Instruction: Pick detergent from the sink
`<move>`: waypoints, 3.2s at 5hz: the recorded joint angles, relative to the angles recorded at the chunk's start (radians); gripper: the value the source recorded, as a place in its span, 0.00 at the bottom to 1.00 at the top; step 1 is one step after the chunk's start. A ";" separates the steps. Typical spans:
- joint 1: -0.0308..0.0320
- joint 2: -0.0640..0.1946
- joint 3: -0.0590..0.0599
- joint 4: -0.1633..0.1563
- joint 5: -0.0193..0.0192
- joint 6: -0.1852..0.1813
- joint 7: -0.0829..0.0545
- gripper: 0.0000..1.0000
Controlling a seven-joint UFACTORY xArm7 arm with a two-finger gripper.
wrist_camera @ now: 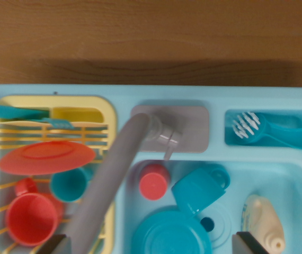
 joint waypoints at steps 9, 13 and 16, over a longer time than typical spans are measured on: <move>-0.0383 0.071 -0.046 -0.182 0.0193 -0.227 -0.115 0.00; -0.0540 0.100 -0.065 -0.257 0.0272 -0.319 -0.162 0.00; -0.0614 0.114 -0.074 -0.292 0.0310 -0.363 -0.185 0.00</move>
